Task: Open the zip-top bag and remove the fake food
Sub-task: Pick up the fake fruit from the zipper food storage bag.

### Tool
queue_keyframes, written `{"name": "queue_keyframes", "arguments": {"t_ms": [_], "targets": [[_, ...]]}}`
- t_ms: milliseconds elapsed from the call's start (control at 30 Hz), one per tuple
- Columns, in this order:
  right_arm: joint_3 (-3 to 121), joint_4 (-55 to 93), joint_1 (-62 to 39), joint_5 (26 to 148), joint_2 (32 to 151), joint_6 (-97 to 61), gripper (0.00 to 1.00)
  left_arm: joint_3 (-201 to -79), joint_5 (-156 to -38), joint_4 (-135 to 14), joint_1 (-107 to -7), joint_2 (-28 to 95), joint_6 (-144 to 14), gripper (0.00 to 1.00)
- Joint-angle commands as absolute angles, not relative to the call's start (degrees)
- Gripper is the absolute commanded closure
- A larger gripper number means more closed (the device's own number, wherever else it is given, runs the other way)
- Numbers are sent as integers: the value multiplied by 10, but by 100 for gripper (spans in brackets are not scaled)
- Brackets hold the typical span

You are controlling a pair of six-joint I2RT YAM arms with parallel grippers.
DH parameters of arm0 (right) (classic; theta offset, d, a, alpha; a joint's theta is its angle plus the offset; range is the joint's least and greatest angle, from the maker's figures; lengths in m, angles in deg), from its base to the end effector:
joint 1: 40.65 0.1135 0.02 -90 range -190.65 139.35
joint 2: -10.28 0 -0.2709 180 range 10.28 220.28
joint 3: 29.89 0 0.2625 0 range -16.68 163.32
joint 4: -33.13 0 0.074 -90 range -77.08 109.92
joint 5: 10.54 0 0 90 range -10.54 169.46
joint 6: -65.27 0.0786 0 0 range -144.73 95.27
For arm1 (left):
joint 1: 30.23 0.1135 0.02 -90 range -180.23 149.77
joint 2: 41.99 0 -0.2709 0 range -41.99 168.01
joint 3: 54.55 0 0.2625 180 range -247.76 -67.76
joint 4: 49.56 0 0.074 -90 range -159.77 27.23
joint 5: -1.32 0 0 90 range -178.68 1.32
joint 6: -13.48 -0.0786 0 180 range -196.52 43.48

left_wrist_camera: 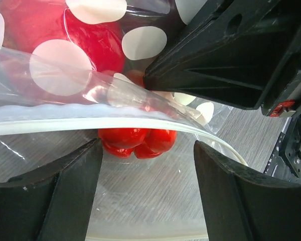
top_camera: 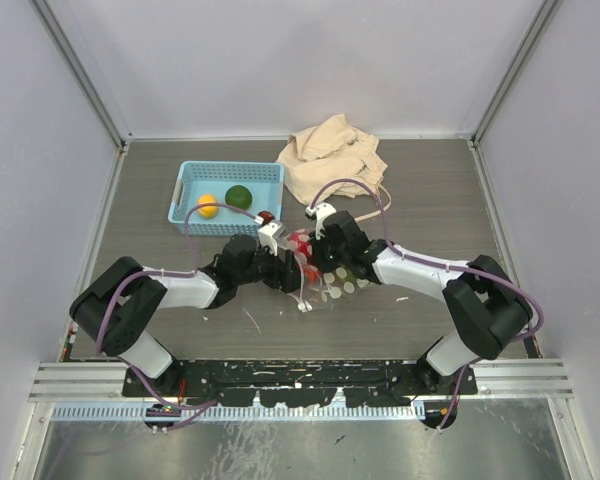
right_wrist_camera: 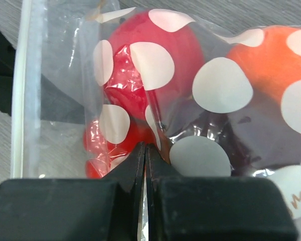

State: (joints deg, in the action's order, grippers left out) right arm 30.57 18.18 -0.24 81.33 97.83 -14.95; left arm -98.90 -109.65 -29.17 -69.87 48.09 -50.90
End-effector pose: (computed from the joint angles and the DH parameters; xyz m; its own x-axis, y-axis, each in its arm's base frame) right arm 0.2690 0.2324 0.1625 -0.6157 -0.3012 -0.7282 -0.5701 0.8082 0.1477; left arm 0.2414 -0.2365 0.1334 -0.6625 0.0245 -0.7487 0.6192 0.5804 -0.5289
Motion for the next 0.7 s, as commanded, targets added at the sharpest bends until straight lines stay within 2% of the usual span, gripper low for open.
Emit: {"name": "queue_keyframes", "arguments": {"t_ms": [0, 200, 400, 667], "targets": [[313, 216, -12, 886, 990, -143, 93, -1001, -1087, -258, -702, 476, -532, 23], [326, 217, -14, 920, 1016, -137, 94, -1014, -1070, -276, -705, 487, -535, 20], [329, 222, -21, 930, 1030, -125, 94, -1022, -1080, -282, -706, 501, -529, 23], [327, 216, -30, 926, 1030, -119, 94, -1004, -1068, -331, -709, 455, -508, 19]]}}
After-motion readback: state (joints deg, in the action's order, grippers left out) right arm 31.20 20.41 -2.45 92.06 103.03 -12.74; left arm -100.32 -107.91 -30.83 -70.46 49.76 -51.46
